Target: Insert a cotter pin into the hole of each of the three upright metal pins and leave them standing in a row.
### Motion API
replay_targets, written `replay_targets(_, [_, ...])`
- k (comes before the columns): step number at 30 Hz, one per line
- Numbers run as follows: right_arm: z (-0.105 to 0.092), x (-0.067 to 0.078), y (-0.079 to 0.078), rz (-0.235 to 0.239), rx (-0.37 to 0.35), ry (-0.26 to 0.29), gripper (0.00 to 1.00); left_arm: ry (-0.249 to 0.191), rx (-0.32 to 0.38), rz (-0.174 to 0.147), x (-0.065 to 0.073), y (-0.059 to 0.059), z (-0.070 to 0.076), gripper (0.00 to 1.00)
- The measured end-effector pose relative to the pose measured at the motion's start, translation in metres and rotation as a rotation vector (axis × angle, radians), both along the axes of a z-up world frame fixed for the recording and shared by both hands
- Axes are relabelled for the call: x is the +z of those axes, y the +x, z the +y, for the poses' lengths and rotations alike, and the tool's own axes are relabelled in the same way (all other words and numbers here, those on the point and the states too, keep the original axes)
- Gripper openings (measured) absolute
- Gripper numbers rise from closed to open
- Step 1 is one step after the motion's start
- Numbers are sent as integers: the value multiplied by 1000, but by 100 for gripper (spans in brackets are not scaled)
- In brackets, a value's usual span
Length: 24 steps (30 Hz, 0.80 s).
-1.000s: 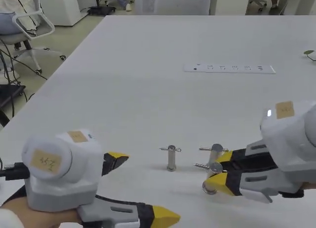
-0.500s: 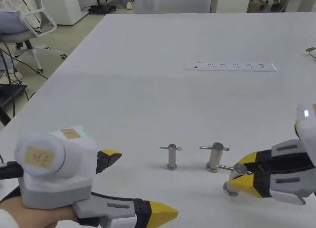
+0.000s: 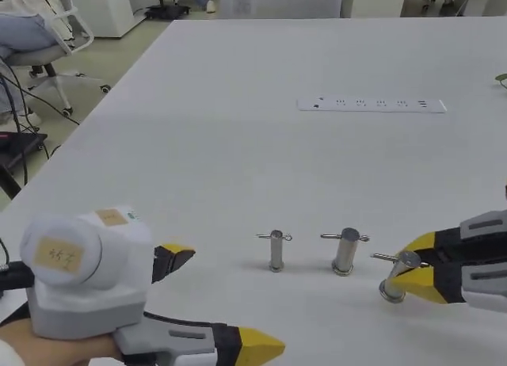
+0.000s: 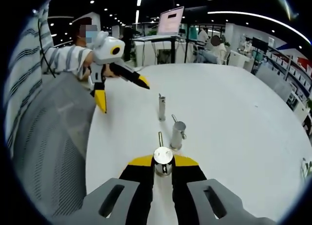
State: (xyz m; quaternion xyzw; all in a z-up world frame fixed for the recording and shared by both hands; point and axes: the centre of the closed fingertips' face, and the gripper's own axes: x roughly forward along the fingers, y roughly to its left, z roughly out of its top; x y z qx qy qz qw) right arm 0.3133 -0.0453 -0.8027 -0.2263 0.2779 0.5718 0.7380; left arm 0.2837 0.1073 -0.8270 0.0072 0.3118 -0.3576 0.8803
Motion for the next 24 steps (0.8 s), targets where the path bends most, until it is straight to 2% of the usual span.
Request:
replay_targets(9, [-14,-3,13,-2,5,-4,13,-1,9,6,2,-2,-1,99])
replay_targets(12, [-17,-6,16,2,5,-7,13,1,16,17,1,-3,0,99])
replay_targets(24, [-22,-7,27,1,24,-23,13,16,32,4,7,-3,6,99])
